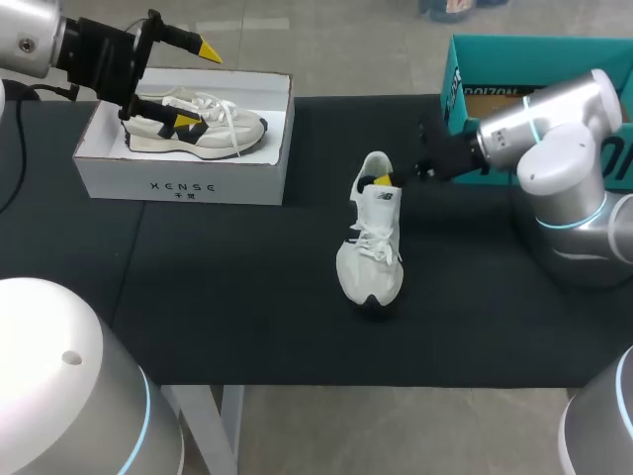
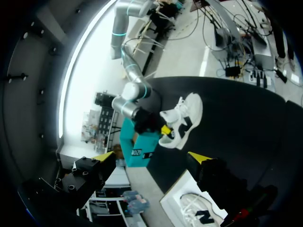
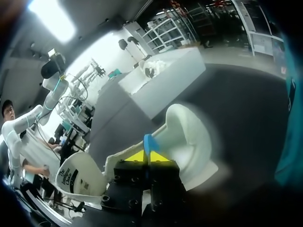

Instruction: Take the shoe out of the shoebox, open the shoe tongue, remove and reinsert the insole, then place the shoe into the shoebox

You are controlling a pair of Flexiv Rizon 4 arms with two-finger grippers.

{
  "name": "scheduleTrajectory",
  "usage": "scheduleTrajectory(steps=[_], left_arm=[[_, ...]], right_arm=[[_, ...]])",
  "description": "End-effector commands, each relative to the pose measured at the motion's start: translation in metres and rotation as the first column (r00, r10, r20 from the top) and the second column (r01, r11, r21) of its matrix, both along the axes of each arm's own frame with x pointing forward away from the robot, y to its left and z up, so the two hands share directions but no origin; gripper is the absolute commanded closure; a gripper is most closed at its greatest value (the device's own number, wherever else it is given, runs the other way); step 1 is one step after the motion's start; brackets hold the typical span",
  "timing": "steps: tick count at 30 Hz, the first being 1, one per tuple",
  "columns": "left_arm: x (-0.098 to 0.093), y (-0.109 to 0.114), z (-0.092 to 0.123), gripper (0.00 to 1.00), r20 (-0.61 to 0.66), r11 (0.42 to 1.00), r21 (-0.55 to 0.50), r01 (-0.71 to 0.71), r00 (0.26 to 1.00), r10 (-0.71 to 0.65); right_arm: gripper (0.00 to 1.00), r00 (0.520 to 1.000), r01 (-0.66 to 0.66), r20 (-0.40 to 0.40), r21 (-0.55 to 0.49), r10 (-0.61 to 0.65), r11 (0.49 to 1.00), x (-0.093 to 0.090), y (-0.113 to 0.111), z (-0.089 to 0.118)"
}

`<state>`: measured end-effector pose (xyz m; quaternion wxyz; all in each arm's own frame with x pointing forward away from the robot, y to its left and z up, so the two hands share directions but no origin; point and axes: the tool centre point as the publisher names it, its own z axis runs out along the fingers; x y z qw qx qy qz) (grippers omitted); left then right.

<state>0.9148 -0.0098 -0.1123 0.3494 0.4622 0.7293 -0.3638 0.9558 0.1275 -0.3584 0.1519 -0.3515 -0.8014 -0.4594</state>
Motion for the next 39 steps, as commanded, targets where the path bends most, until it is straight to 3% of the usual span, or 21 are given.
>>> scheduleTrajectory(steps=[1,4,5,6,7,8,19,27,33,39], left_arm=[[-0.001,0.000,0.000,0.00,0.000,1.000,0.003,0.000,1.000,0.000],[-0.001,0.000,0.000,0.00,0.000,1.000,0.003,0.000,1.000,0.000],[-0.001,0.000,0.000,0.00,0.000,1.000,0.003,0.000,1.000,0.000],[-0.001,0.000,0.000,0.00,0.000,1.000,0.003,0.000,1.000,0.000],[-0.001,0.000,0.000,0.00,0.000,1.000,0.003,0.000,1.000,0.000],[-0.001,0.000,0.000,0.00,0.000,1.000,0.003,0.000,1.000,0.000],[-0.001,0.000,0.000,0.00,0.000,1.000,0.003,0.000,1.000,0.000],[-0.001,0.000,0.000,0.00,0.000,1.000,0.003,0.000,1.000,0.000],[-0.001,0.000,0.000,0.00,0.000,1.000,0.003,0.000,1.000,0.000],[-0.001,0.000,0.000,0.00,0.000,1.000,0.003,0.000,1.000,0.000]], right_arm=[[1.00,1.000,0.000,-0.015,-0.009,0.000,1.000,-0.002,0.003,-0.004],[1.00,1.000,0.008,-0.010,-0.006,-0.008,1.000,-0.002,0.000,-0.002],[0.88,1.000,0.009,-0.006,-0.004,-0.009,1.000,-0.001,0.000,0.000],[0.65,1.000,0.009,-0.003,-0.002,-0.009,1.000,0.000,0.000,0.003],[0.50,1.000,0.008,0.002,-0.002,-0.008,1.000,0.002,-0.001,0.004],[0.00,1.000,0.008,0.007,-0.003,-0.008,1.000,0.003,-0.001,0.006],[0.00,1.000,-0.006,0.024,-0.035,0.006,0.999,0.005,0.004,0.014],[0.00,0.998,0.048,0.048,-0.066,-0.045,0.997,0.012,-0.012,0.025],[0.00,0.997,0.054,0.061,-0.061,-0.050,0.997,0.009,-0.010,0.036],[0.00,0.994,0.109,-0.009,-0.144,-0.111,0.984,0.002,-0.010,0.045]])
